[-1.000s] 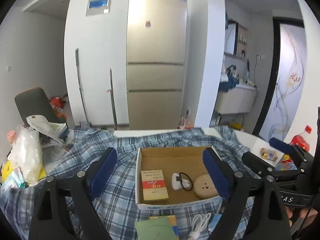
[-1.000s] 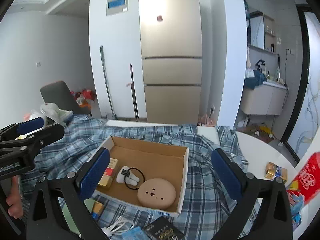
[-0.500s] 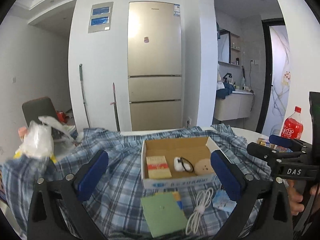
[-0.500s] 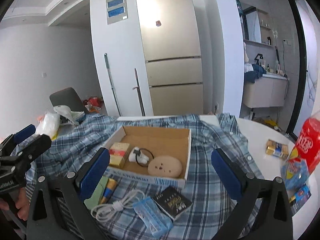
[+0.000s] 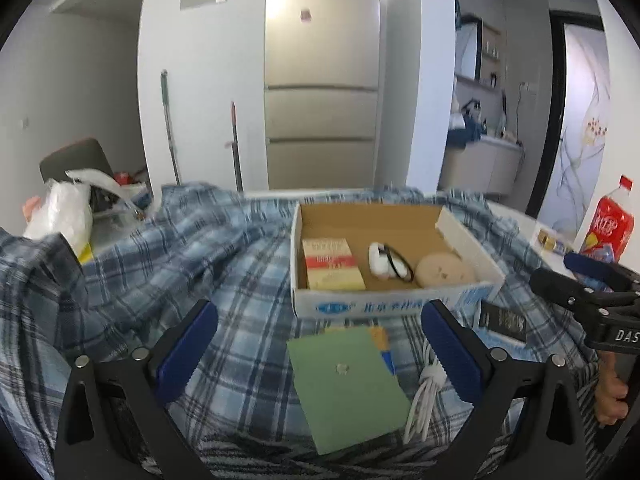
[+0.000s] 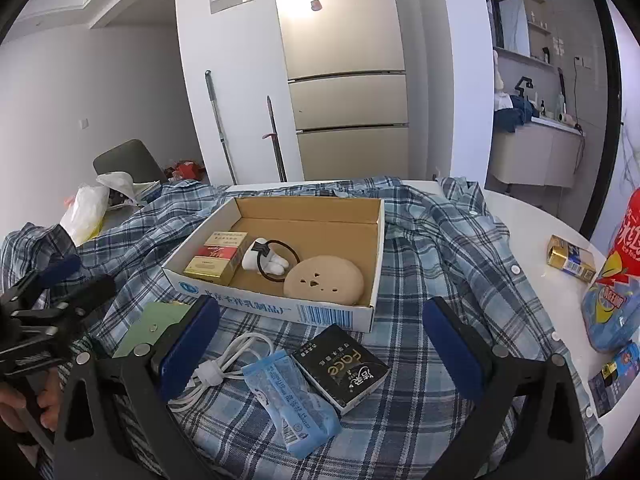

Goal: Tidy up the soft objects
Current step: 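Move the left gripper to the green felt pouch and grasp it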

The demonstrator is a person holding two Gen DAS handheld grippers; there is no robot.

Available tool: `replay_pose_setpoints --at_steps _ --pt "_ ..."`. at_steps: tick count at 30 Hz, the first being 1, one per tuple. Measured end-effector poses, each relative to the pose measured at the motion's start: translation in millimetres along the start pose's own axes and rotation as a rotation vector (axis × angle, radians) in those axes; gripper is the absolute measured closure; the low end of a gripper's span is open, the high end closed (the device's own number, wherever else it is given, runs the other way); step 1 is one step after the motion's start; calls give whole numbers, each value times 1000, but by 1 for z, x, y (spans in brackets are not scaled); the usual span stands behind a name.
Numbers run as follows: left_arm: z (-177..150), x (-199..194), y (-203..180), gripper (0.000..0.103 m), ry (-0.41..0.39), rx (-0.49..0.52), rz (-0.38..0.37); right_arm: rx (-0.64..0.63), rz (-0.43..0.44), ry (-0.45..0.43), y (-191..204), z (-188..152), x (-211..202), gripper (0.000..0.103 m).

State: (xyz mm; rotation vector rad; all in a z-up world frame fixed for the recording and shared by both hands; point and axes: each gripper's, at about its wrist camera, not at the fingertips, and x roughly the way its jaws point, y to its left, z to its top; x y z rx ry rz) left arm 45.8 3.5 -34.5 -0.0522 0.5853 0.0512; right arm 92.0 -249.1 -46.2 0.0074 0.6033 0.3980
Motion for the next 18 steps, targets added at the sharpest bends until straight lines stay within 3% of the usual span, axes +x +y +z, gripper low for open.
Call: replay_pose_setpoints --at_steps 3,13,18 --pt "-4 12 -3 13 70 6 -10 -26 -28 62 5 -1 5 5" --pt "-19 59 -11 14 329 23 -73 -61 28 127 15 -7 9 19" --pt "-22 63 -11 21 354 15 -62 -66 43 135 17 -8 9 21"
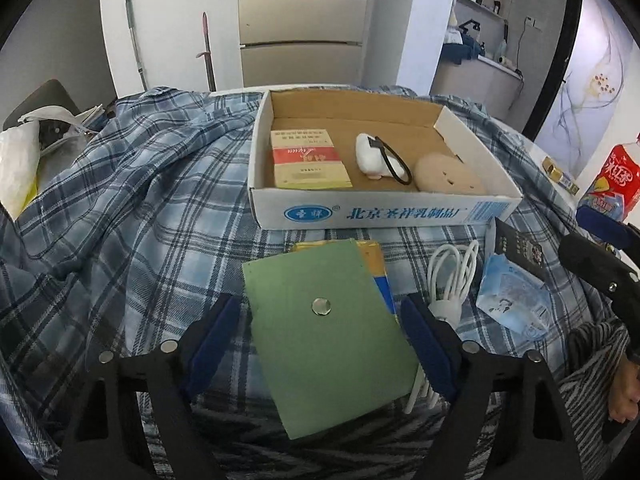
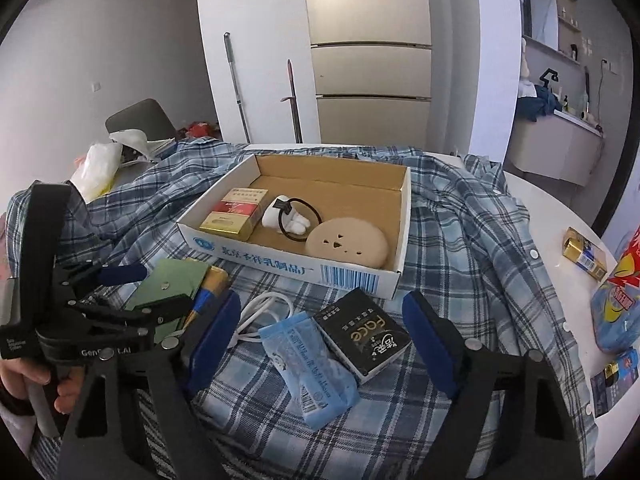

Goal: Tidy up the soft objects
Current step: 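Move the left gripper to the green felt pouch and grasp it, then lift the green pouch with the left gripper while the right gripper grasps the blue tissue packet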

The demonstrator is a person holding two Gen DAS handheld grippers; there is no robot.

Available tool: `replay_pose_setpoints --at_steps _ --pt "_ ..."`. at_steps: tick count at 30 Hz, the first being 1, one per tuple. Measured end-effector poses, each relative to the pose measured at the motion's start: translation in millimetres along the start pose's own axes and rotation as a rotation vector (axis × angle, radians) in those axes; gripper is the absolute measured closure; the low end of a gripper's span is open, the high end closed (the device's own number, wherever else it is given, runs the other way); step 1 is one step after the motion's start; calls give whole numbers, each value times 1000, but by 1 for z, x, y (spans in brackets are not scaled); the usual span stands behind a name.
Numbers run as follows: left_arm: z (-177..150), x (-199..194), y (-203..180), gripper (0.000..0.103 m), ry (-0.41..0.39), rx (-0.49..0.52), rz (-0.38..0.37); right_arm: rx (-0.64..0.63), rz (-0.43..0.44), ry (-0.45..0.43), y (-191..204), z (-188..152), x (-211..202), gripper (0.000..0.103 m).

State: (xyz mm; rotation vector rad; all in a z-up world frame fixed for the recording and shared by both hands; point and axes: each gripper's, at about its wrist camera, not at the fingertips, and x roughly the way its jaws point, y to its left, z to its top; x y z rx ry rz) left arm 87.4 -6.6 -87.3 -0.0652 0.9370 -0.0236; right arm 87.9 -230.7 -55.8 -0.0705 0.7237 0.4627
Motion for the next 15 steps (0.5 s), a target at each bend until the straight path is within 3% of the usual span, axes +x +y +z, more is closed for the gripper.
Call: replay_pose_setpoints --at_steps 3,15 --pt "0 6 -3 24 30 18 -7 0 -1 1 0 0 1 21" --pt "-1 3 -9 25 13 51 -15 17 0 10 -4 -1 2 21"
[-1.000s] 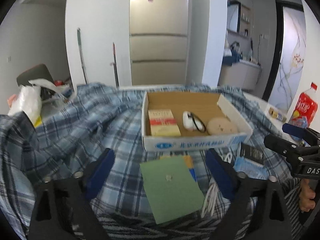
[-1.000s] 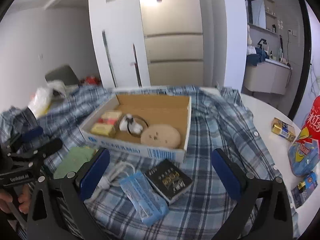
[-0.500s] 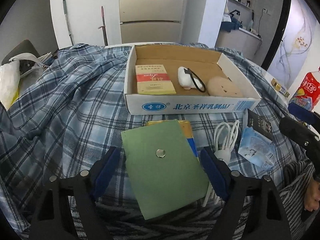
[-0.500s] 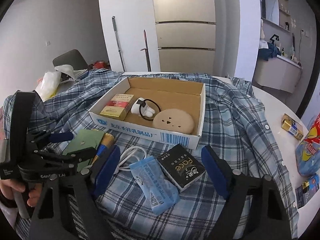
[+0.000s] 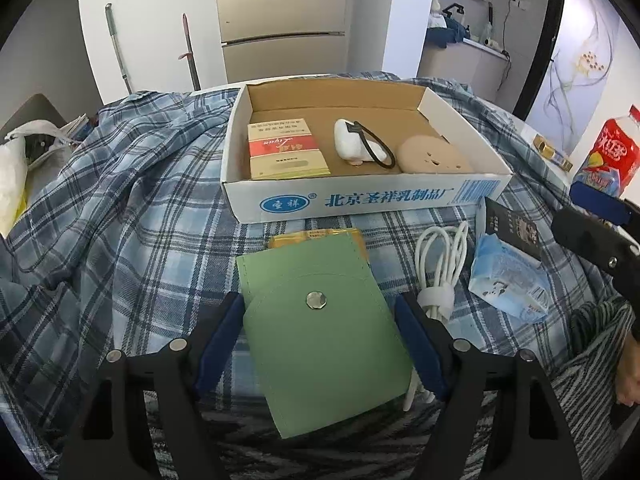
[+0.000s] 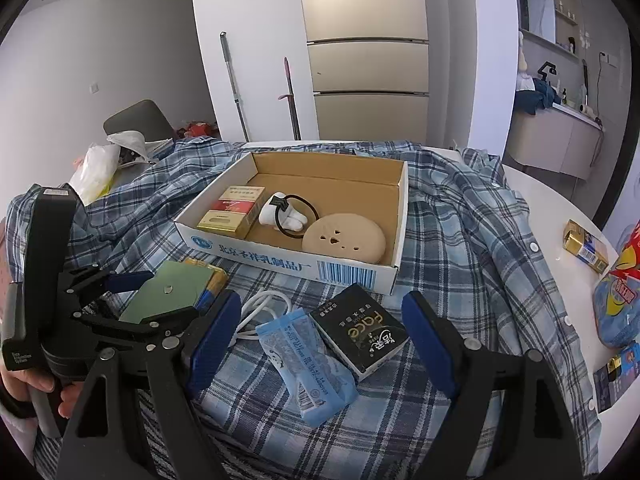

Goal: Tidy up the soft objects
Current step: 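Lift the green pouch with the left gripper while the right gripper grasps the blue tissue packet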

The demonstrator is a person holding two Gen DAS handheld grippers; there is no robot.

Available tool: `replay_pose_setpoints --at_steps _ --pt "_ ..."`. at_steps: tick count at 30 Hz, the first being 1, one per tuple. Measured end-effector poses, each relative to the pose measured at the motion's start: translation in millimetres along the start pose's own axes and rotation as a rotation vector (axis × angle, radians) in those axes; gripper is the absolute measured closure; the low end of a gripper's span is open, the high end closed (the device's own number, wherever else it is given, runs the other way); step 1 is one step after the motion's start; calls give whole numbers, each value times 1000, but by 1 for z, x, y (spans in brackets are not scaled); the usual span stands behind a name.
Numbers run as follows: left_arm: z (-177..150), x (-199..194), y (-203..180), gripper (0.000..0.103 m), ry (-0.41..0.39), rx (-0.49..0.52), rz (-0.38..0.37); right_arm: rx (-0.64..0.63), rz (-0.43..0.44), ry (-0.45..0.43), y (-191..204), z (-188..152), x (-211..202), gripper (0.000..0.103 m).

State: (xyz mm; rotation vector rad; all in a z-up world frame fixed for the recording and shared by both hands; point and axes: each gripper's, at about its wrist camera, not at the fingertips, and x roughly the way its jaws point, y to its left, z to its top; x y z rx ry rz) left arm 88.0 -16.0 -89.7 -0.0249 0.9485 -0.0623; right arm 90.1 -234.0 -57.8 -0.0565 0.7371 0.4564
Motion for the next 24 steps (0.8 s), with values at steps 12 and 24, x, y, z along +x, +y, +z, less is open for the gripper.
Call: replay_pose_setpoints --at_steps 12,24 --pt "-11 -66 -17 26 -346 92 -70 27 45 41 -5 -1 1 24" --pt "-16 -82 -20 26 -435 101 -64 -7 132 264 3 -22 30 63"
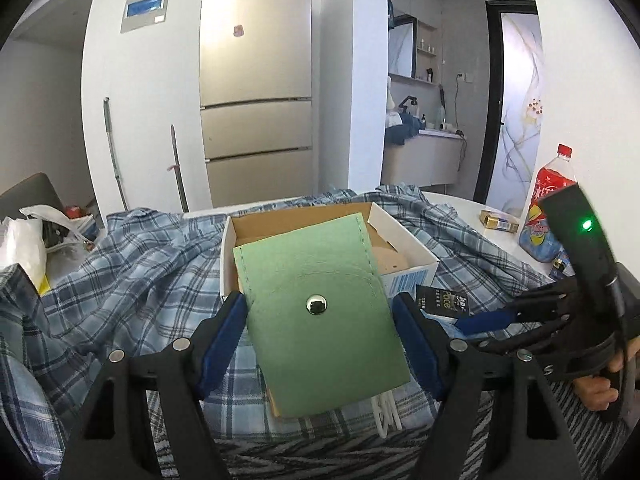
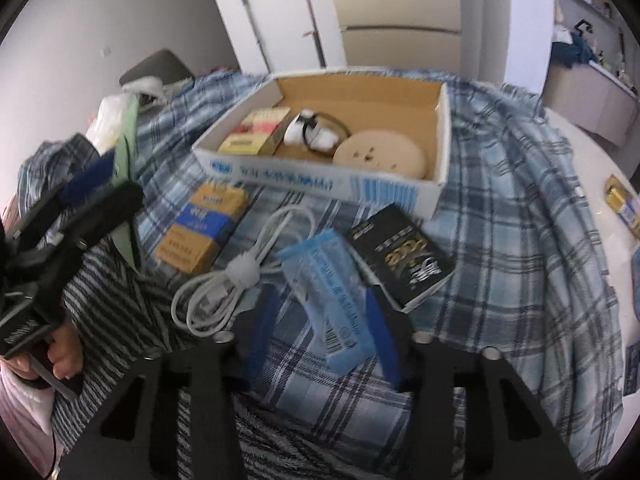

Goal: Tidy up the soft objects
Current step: 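Lift the green pouch with the left gripper while the right gripper grasps the blue tissue packet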

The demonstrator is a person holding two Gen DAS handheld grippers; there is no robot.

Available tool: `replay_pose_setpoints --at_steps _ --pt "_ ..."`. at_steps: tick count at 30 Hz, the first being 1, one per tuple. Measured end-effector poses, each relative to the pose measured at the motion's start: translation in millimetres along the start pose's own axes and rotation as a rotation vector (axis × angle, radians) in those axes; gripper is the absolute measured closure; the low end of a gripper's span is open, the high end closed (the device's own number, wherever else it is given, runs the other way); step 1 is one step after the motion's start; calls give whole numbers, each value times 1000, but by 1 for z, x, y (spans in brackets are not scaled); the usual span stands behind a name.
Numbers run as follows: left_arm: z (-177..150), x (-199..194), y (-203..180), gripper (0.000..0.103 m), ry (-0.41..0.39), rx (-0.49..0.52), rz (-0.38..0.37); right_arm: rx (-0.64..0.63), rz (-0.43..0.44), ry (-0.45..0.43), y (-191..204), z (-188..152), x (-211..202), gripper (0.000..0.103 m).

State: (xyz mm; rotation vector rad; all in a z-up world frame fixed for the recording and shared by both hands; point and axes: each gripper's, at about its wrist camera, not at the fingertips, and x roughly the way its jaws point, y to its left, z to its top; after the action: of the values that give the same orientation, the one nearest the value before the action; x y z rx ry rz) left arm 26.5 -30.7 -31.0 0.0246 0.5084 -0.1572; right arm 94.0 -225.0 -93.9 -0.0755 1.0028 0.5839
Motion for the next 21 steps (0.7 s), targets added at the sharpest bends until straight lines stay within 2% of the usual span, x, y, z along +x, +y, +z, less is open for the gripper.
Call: replay_pose_setpoints --at_steps 11,13,15,21 --pt "-1 -3 1 26 -17 6 0 -36 -31 16 5 1 9 64" --pt "0 -3 0 26 -18 7 0 -54 -68 17 9 1 12 74" --pt "-1 -4 0 26 -21 5 1 -75 -96 17 13 0 14 78" --pt "-1 -12 1 26 -64 -3 8 -117 -67 -12 19 -3 10 88"
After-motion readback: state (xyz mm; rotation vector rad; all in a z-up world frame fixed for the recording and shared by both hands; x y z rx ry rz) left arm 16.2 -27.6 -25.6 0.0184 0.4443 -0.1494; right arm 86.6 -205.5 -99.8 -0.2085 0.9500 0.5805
